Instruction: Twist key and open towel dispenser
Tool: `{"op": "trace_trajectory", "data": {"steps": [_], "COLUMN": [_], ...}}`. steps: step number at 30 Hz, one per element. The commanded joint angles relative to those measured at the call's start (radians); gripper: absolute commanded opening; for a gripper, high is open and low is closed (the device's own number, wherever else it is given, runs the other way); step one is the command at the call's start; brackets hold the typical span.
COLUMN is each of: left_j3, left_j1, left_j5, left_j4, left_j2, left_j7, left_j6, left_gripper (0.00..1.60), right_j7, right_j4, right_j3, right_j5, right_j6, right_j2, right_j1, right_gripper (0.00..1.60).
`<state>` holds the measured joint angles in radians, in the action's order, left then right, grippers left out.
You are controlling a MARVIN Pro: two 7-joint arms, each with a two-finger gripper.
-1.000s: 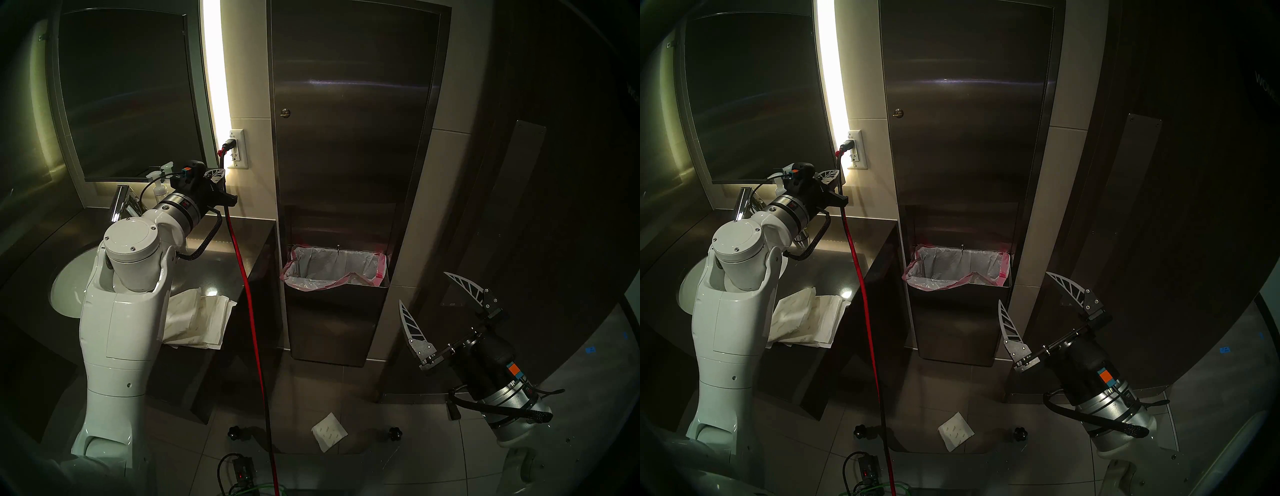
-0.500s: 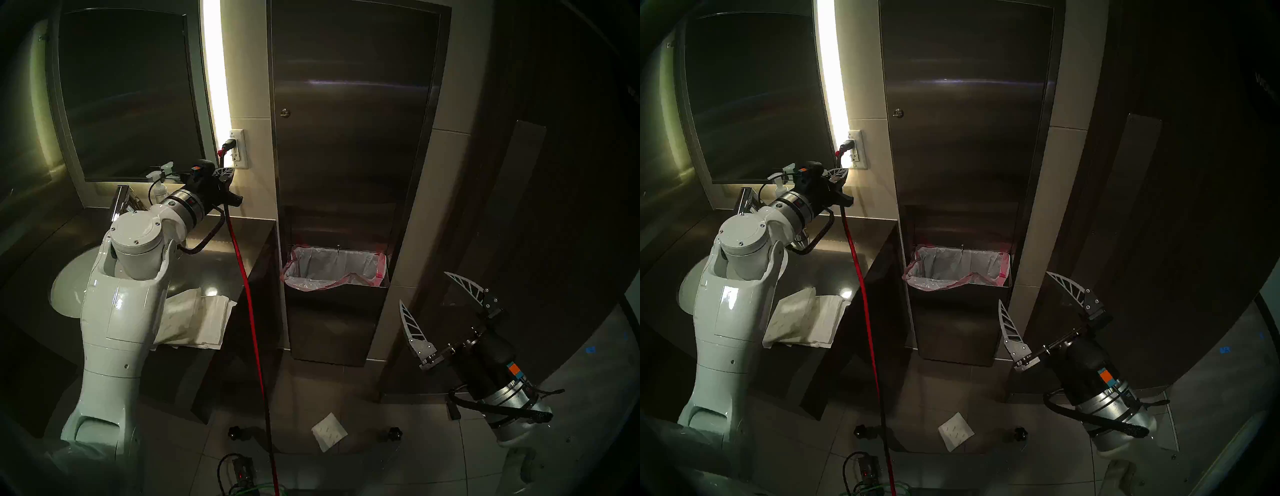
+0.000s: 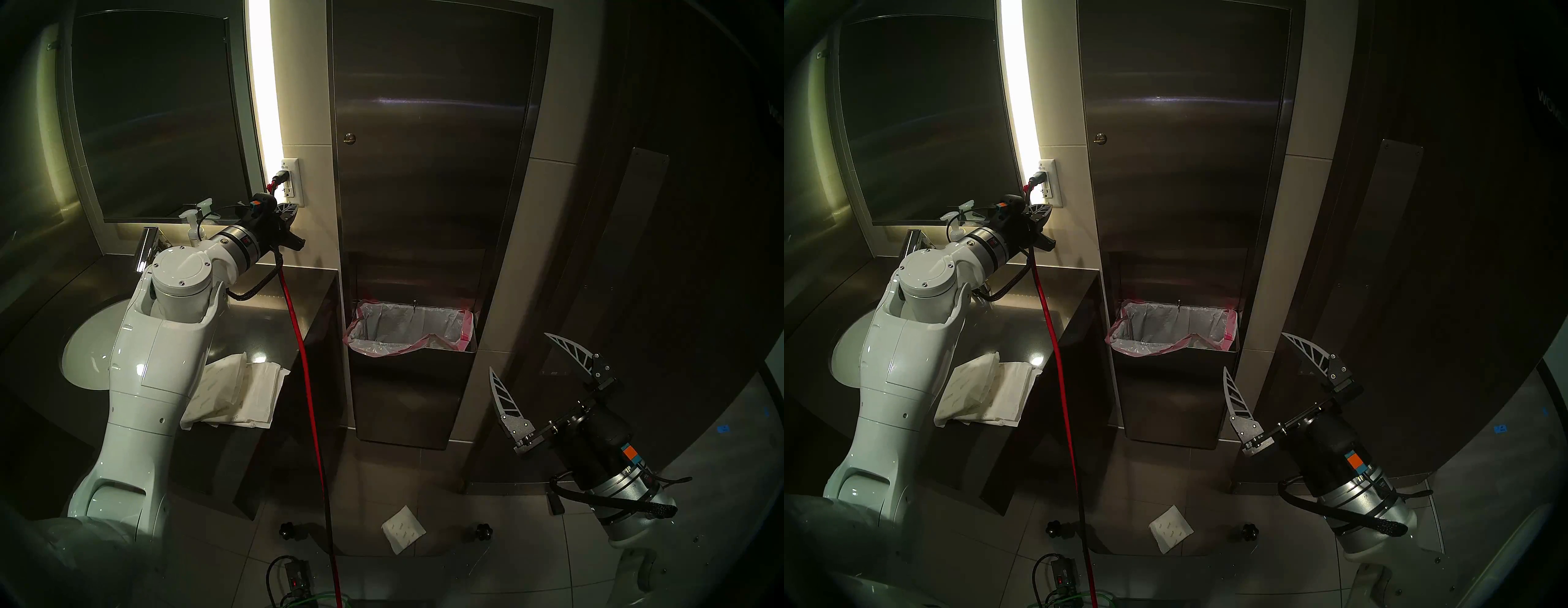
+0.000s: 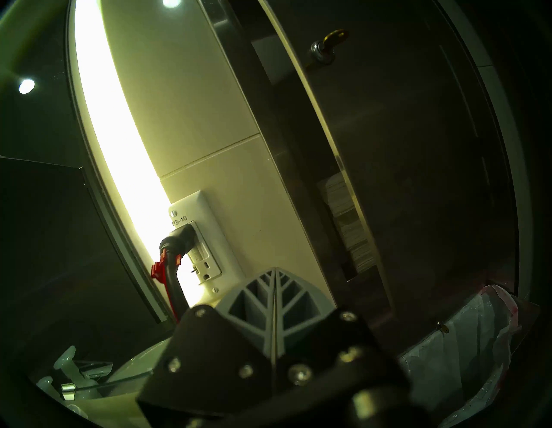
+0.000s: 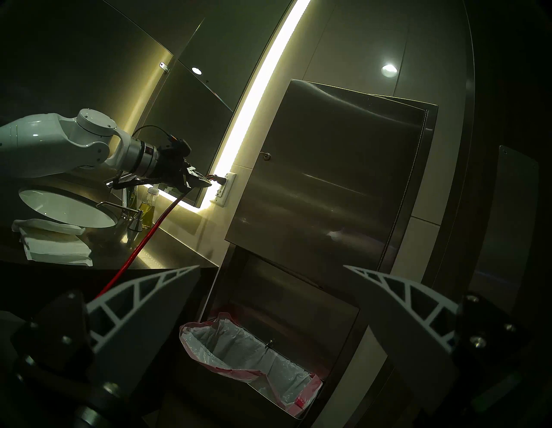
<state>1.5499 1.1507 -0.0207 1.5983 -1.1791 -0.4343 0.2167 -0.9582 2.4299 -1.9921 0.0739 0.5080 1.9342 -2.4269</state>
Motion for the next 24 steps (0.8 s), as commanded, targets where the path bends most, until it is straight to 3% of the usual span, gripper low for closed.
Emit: {"op": "trace_trajectory", "data": {"steps": [1,8,24], "left_j3": [-0.018,-0.039,-0.11], "left_j1": [-0.117,-0.163,-0.319], "left_j5": [-0.007,-0.023,-0.051], "left_j4": [-0.035,-0.069,-0.24], "left_j2": [-0.012,-0.029,-0.052], "left_j7": [-0.005,-0.017,-0.102], "left_j6": [-0.04,-0.062,-0.135], "left_gripper": [0.0,0.0,0.0], "right_j7": [-0.001,-0.002,-0.002], "right_j4": [0.014,0.014,0.014], "right_j3": [-0.001,-0.001,-0.001], "right_j5": [0.001,0.001,0.001], "right_j6": [-0.001,-0.001,-0.001], "right_j2": [-0.002,-0.002,-0.002], "right_j1": [0.001,0.001,0.001], "right_gripper": [1.6,1.6,1.6]}}
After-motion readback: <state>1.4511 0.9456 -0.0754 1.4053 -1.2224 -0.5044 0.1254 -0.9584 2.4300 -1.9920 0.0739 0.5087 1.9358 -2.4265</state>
